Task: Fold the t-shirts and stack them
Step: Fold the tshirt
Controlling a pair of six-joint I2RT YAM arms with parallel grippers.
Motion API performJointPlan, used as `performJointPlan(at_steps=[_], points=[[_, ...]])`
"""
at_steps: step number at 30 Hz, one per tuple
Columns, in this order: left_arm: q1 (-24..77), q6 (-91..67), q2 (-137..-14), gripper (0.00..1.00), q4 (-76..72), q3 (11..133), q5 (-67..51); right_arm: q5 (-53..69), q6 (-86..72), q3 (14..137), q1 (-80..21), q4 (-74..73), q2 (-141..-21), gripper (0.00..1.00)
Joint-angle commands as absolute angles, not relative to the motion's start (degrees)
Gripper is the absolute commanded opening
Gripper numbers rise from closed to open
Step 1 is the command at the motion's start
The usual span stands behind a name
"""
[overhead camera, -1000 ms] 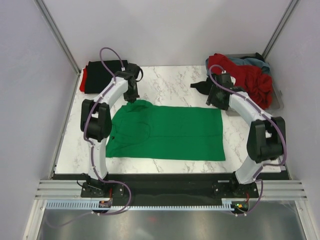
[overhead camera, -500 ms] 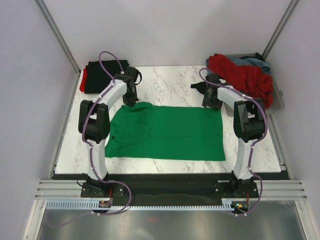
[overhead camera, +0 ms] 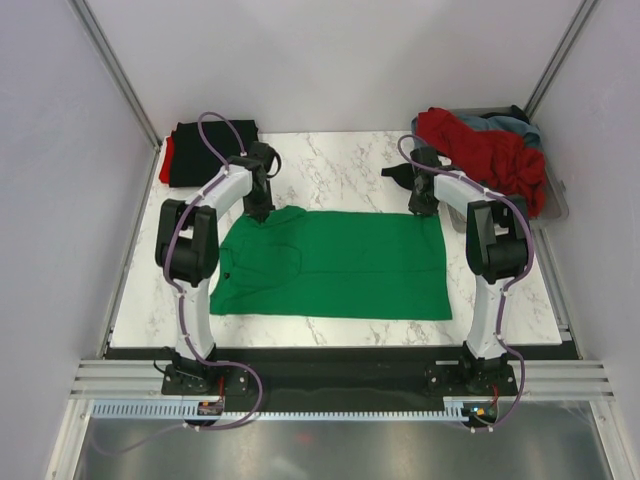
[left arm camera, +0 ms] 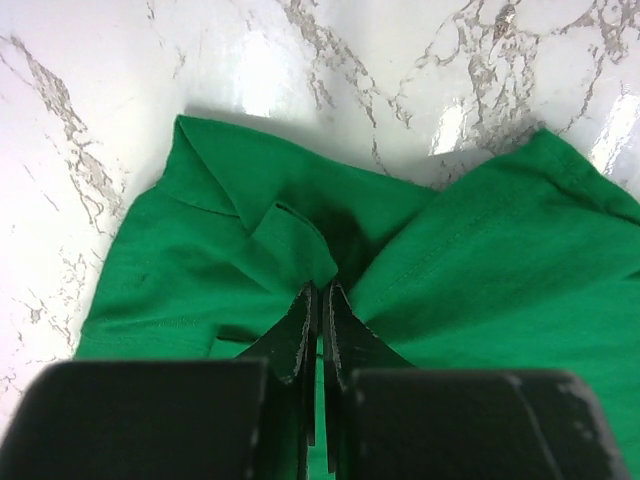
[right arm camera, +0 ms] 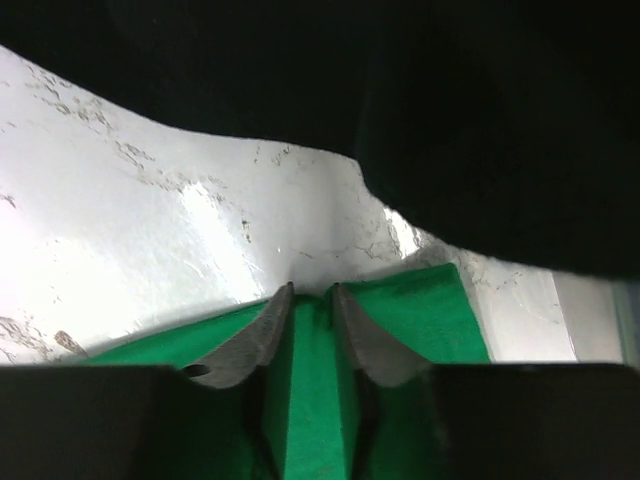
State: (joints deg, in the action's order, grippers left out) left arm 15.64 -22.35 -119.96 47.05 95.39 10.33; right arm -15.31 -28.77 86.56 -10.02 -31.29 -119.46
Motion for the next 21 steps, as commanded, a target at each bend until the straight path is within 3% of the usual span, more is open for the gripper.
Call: performJointPlan(at_steps=[1,6,15,21], points=[[15.03,-19.43,-114.96,0.02,45.79,94.92,10.20,-16.79,-28.48,88.14,-9.67,-33.22,-122.17,0.27],[14.68,-19.51,-111.72,0.02,46.58,94.57,10.20,-15.73,-28.65,90.26,-9.76,-35.76,-119.54,0.10],[14.59,-19.77,-101.79,0.02,51.24,92.03,12.04,-15.64,-28.04,86.32,-10.72,-38.41,-109.96,0.03],[14.68,-21.62,-91.08,0.02,51.86,81.84,11.95,-15.73,-28.82,77.71,-12.21,-38.06,-100.82,0.00]])
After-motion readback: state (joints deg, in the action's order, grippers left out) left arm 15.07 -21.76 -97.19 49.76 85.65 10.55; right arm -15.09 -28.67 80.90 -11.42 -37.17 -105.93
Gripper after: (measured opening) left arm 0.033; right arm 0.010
